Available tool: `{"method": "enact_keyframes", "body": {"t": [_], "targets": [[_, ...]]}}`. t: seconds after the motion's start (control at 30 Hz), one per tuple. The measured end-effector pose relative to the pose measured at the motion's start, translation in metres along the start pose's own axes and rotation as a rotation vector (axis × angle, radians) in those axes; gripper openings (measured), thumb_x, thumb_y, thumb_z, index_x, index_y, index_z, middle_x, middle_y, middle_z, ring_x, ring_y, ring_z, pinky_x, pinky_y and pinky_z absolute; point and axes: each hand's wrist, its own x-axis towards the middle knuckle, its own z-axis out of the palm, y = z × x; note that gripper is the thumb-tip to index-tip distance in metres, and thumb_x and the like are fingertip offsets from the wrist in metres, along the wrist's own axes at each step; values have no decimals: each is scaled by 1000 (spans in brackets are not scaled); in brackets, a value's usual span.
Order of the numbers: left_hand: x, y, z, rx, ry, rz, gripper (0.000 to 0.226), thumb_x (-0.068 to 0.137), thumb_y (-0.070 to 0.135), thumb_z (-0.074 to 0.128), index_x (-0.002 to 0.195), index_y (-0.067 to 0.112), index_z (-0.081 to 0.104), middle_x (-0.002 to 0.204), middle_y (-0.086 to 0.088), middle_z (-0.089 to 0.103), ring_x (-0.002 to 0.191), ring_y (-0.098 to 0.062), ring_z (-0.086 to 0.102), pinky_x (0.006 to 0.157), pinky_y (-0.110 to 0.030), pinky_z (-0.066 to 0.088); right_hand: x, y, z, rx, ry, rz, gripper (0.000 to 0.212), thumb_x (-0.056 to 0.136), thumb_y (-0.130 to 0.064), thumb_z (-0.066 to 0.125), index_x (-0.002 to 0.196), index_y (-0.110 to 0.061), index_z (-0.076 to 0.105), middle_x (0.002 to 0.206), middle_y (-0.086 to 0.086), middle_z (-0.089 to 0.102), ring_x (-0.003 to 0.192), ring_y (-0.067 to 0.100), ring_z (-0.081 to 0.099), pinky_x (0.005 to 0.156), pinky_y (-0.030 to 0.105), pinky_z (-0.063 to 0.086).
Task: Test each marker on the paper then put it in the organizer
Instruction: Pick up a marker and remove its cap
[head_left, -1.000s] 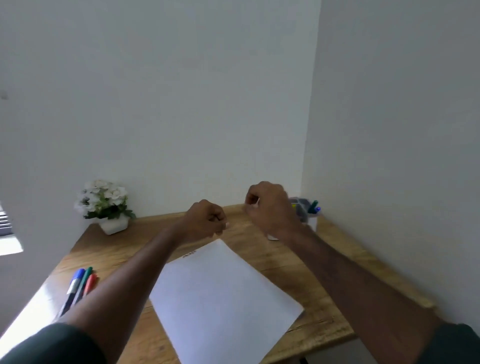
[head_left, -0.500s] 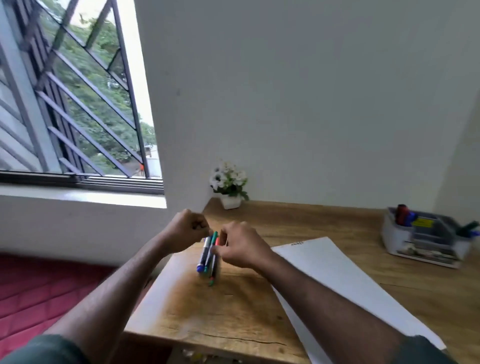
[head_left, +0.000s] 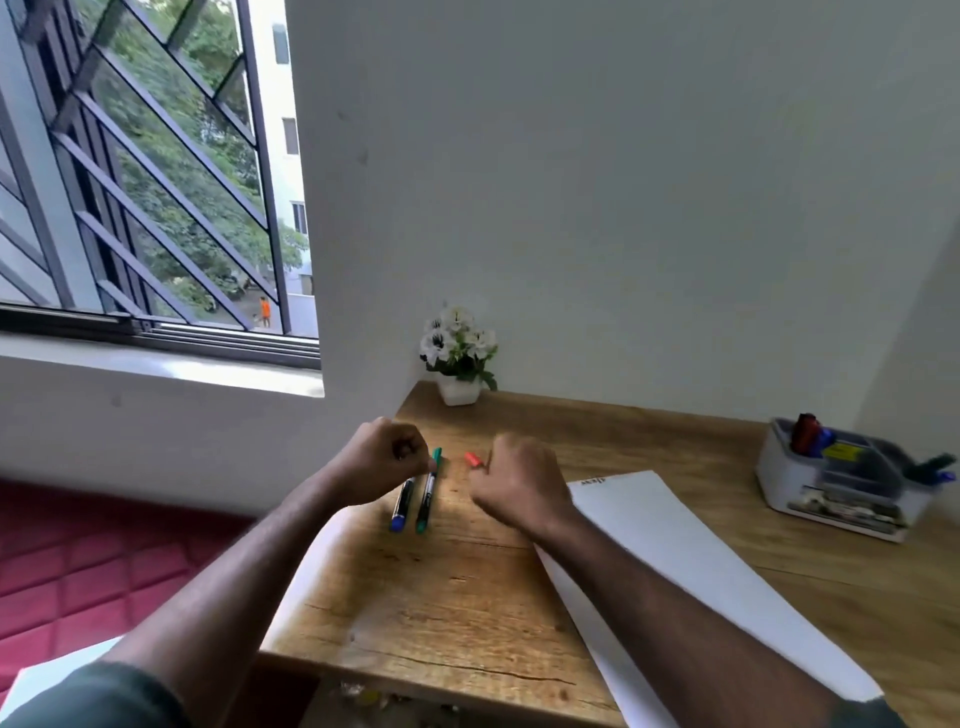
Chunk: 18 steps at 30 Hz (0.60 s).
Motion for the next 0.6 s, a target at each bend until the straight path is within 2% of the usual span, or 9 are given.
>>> {"method": "enact_keyframes", "body": {"t": [0.07, 0.1, 0.2, 0.27, 0.3, 0.4, 0.5, 0.6], "targets": [[2, 13, 5, -9, 13, 67, 13, 82, 28, 81, 82, 31, 69, 67, 16, 60, 60, -2, 51, 61, -22, 43, 3, 18, -13, 82, 143, -7, 15, 92, -28, 60, 85, -17, 68, 78, -1, 68, 73, 17, 64, 60, 29, 48], [3, 19, 7, -21, 7, 94, 14, 83, 32, 80, 92, 31, 70, 77, 14, 64, 67, -3, 56, 65, -23, 47, 4, 27, -21, 170, 156, -16, 14, 92, -25, 60, 87, -18, 71, 79, -3, 69, 72, 13, 64, 62, 28, 49], [9, 41, 16, -101, -69, 143, 24, 86, 39, 75, 109, 29, 73, 94, 15, 70, 86, -4, 64, 77, -22, 52, 2, 51, -44, 481, 48, -4, 13, 93, -16, 65, 87, -15, 76, 70, -5, 68, 61, 5, 59, 57, 23, 47], [12, 57, 26, -134, -138, 192, 18, 90, 32, 72, 107, 25, 75, 92, 13, 72, 83, -1, 64, 73, -13, 49, -1, 65, -54, 698, 12, 20, 10, 92, -12, 69, 86, -9, 77, 62, -2, 65, 52, 7, 55, 51, 22, 43], [14, 63, 32, -175, -182, 206, 15, 92, 27, 70, 105, 21, 76, 88, 9, 73, 77, -1, 63, 69, -13, 49, -2, 71, -58, 813, 15, 26, 9, 91, -11, 70, 88, -4, 76, 62, 2, 64, 51, 9, 54, 51, 24, 43], [17, 80, 47, -335, -273, 225, 16, 97, 18, 65, 98, 6, 75, 73, -2, 69, 62, -12, 55, 58, -24, 47, -7, 84, -65, 1075, 4, 19, 16, 91, -13, 72, 91, 3, 72, 66, 9, 62, 52, 14, 54, 50, 27, 44], [16, 97, 55, -408, -379, 271, 24, 101, 16, 58, 91, -3, 67, 66, -1, 57, 55, -11, 47, 52, -26, 39, -12, 88, -63, 1092, -57, 25, 25, 95, -25, 70, 81, -5, 64, 64, 11, 61, 48, 17, 52, 46, 27, 39], [11, 107, 57, -521, -548, 256, 28, 103, 15, 53, 92, -10, 58, 66, -7, 48, 56, -12, 40, 51, -25, 33, -15, 94, -61, 1120, -132, 91, 30, 99, -24, 63, 73, -13, 52, 61, 11, 58, 45, 17, 48, 43, 24, 37]]}}
